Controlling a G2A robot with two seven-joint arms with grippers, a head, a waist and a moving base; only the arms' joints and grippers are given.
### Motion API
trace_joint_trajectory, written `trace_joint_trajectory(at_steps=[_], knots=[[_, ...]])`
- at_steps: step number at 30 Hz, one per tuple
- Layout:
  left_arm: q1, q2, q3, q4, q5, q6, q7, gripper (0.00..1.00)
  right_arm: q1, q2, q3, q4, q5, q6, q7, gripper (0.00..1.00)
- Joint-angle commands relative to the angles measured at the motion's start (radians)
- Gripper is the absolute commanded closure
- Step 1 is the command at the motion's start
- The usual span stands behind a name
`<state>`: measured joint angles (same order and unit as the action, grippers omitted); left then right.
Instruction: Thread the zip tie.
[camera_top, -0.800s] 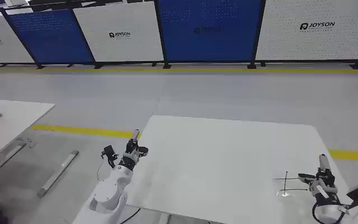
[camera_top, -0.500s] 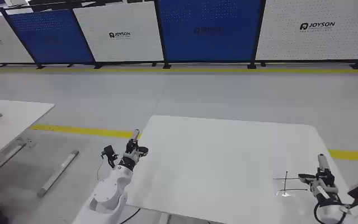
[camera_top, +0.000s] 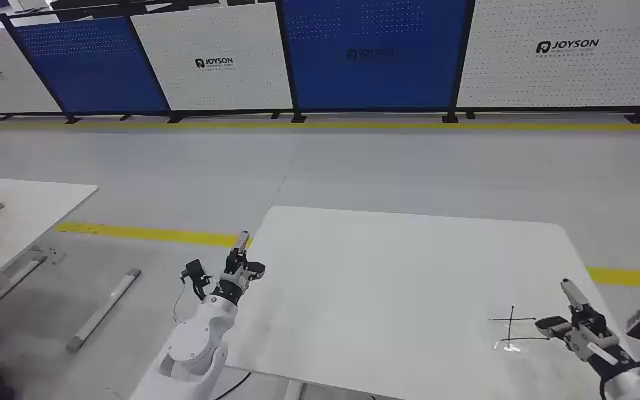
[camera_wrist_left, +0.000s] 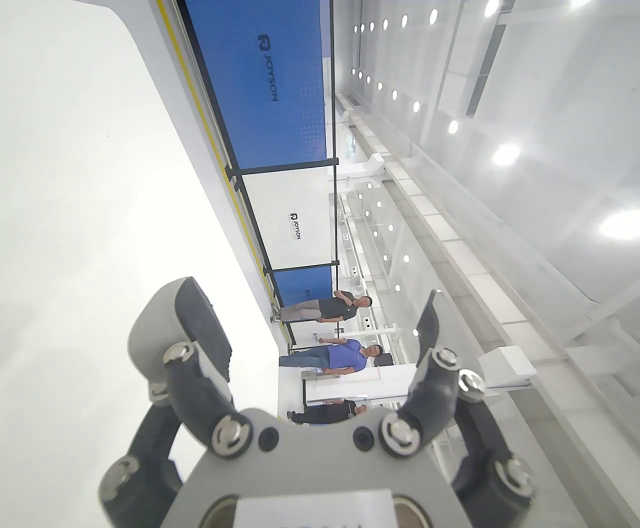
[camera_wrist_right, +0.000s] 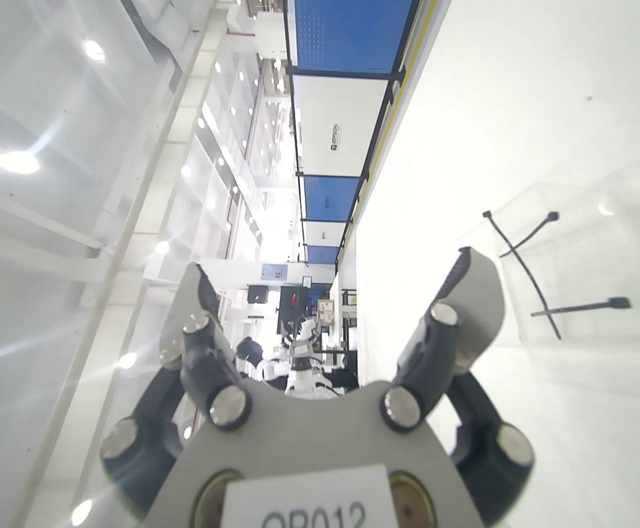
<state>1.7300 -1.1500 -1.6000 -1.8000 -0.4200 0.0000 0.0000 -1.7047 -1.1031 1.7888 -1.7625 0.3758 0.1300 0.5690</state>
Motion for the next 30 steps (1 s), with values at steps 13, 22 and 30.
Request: trace_joint_trajectory(at_steps=[13,22,30], knots=[[0.0,0.0,0.0,0.0,0.0,0.0,0.0,0.0,0.068,0.039,0.136,0.1,0.027,0.025,0.381,0.0],[0.0,0.0,0.0,0.0,0.0,0.0,0.0,0.0,0.196,0.074,0.115,0.265,-0.126,0.099,0.485,0.0],[0.0,0.0,0.0,0.0,0.0,0.0,0.0,0.0,0.221,0.077,0.084,0.287,-0.179,0.117,0.458,0.0]])
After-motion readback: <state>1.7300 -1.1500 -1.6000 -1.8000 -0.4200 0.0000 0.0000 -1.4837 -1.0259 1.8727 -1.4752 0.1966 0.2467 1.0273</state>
